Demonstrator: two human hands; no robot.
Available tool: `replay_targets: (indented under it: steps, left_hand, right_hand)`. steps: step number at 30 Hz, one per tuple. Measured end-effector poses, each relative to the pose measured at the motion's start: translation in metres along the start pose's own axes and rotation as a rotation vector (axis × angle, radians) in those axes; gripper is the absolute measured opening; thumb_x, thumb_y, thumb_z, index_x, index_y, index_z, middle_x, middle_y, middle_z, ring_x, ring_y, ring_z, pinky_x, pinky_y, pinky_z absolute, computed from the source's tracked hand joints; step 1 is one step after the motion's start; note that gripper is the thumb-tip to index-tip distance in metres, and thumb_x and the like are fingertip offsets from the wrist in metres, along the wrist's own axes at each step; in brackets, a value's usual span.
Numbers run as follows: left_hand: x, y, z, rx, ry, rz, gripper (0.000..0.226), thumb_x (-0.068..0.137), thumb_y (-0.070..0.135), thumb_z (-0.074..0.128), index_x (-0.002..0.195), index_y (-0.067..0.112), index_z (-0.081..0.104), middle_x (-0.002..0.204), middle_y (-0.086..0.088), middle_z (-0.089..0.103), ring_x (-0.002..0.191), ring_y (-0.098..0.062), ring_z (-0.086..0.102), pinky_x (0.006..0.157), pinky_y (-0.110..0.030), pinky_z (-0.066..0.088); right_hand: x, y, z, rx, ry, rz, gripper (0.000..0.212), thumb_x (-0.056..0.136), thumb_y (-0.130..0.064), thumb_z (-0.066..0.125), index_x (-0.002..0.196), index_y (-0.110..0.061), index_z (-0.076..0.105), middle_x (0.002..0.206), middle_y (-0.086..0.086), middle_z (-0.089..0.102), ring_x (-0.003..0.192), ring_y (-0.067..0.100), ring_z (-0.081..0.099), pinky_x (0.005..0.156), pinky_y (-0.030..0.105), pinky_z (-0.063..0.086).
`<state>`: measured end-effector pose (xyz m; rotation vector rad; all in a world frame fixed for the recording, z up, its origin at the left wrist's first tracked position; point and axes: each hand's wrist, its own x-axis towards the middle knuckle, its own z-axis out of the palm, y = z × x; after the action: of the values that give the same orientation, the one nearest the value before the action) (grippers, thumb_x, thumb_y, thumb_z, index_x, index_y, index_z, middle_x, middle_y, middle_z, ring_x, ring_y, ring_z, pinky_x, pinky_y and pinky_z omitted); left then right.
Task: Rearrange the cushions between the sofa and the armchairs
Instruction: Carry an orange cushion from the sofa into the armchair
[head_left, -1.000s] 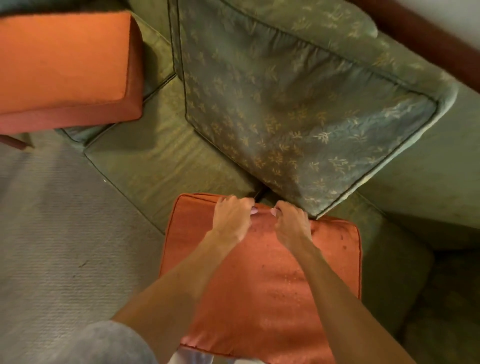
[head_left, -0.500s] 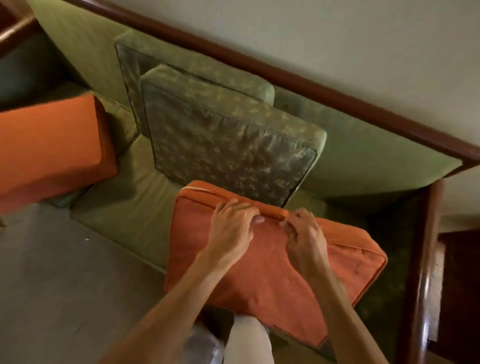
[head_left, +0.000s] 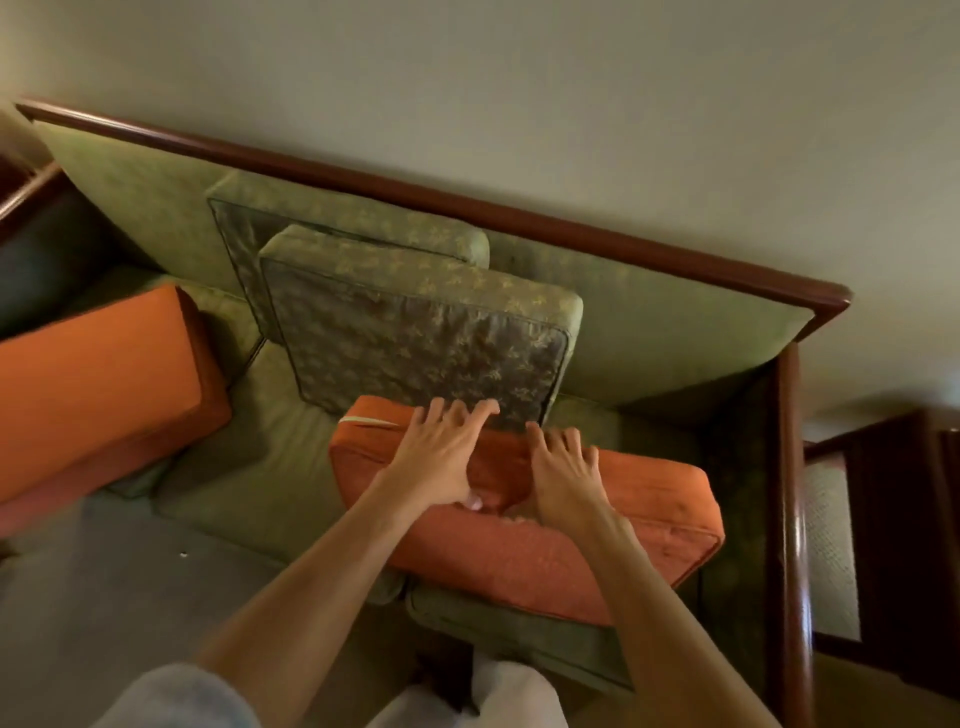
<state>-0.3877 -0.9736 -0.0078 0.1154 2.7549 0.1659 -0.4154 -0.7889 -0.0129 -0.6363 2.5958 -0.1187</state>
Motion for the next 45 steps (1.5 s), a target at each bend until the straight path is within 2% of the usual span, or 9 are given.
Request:
replay_targets:
  steps: [2,6,12,16,23,28,31,37,45]
  left_hand:
    - [-0.001,0.007,-0.003,0.126,-0.146,-0.052,0.136,0.051,0.066,0.088,0.155,0.023,0.013,0.152,-0.016,0.033,0.142,-0.039,0.024,0.117,-0.053,0.021]
    - [-0.011,0.01,0.004,0.191,-0.242,-0.048,0.13,0.053,0.072,0.083,0.154,0.017,0.022,0.161,-0.016,0.013,0.149,-0.038,0.007,0.121,-0.055,0.004]
    - [-0.028,0.01,0.011,0.013,-0.177,-0.067,0.121,0.053,0.067,0.086,0.15,0.021,0.03,0.152,-0.003,0.041,0.142,-0.028,0.033,0.119,-0.051,0.02]
    - [-0.04,0.014,0.017,-0.079,-0.107,-0.147,0.11,0.048,0.063,0.09,0.141,0.026,0.043,0.143,0.002,0.049,0.136,-0.024,0.039,0.119,-0.048,0.022]
    - [-0.062,0.013,0.02,-0.135,-0.062,-0.116,0.093,0.059,0.064,0.086,0.137,0.029,0.05,0.137,0.005,0.053,0.134,-0.023,0.04,0.113,-0.049,0.024]
    - [-0.074,0.001,0.014,-0.121,-0.069,0.05,0.082,0.065,0.063,0.083,0.133,0.028,0.055,0.132,0.005,0.058,0.13,-0.023,0.043,0.107,-0.048,0.026]
    - [-0.07,0.002,-0.004,-0.102,-0.063,0.187,0.074,0.064,0.064,0.083,0.126,0.03,0.06,0.127,0.007,0.062,0.127,-0.021,0.046,0.102,-0.045,0.027]
    - [-0.072,0.056,-0.052,0.012,-0.005,0.603,0.061,0.061,0.064,0.084,0.108,0.029,0.066,0.11,0.006,0.067,0.111,-0.023,0.055,0.094,-0.043,0.033]
    - [-0.136,0.174,-0.087,0.071,0.111,1.055,0.052,0.067,0.058,0.084,0.104,0.026,0.067,0.105,0.004,0.068,0.104,-0.024,0.056,0.095,-0.046,0.034]
  right_hand:
    - [-0.002,0.002,-0.004,-0.102,-0.05,-0.037,0.118,0.058,-0.069,0.081,0.148,-0.01,0.032,0.149,0.011,0.036,0.138,0.032,0.026,0.112,0.052,0.024]
    - [-0.023,0.017,0.01,-0.115,-0.158,-0.036,0.129,0.055,-0.059,0.088,0.153,-0.015,0.017,0.157,0.015,0.024,0.149,0.04,0.011,0.115,0.066,0.008]
    - [-0.054,0.04,0.022,0.013,-0.039,0.082,0.118,0.054,-0.063,0.087,0.146,-0.017,0.03,0.148,0.008,0.041,0.138,0.032,0.035,0.117,0.051,0.023]
    - [-0.061,0.036,0.026,0.048,-0.002,0.058,0.102,0.059,-0.063,0.084,0.14,-0.02,0.039,0.143,0.004,0.046,0.135,0.028,0.039,0.114,0.052,0.024]
    - [-0.095,0.011,0.031,0.188,0.101,0.189,0.072,0.062,-0.038,0.085,0.122,-0.019,0.051,0.127,0.001,0.057,0.122,0.027,0.047,0.101,0.047,0.03]
    - [-0.134,-0.027,0.048,0.275,0.245,0.4,0.054,0.058,-0.03,0.085,0.097,-0.022,0.049,0.109,-0.003,0.062,0.108,0.026,0.051,0.084,0.04,0.026]
    - [-0.158,-0.042,0.042,0.355,0.314,0.497,0.054,0.061,-0.034,0.088,0.096,-0.026,0.047,0.11,-0.004,0.062,0.107,0.024,0.049,0.077,0.036,0.019]
    - [-0.237,-0.055,0.029,0.43,0.444,0.723,0.071,0.066,-0.046,0.087,0.124,-0.019,0.057,0.116,-0.003,0.061,0.115,0.025,0.048,0.092,0.043,0.028]
    - [-0.383,-0.073,0.021,0.512,0.71,0.99,0.064,0.062,-0.049,0.089,0.109,-0.015,0.063,0.097,-0.005,0.059,0.102,0.023,0.05,0.086,0.04,0.031]
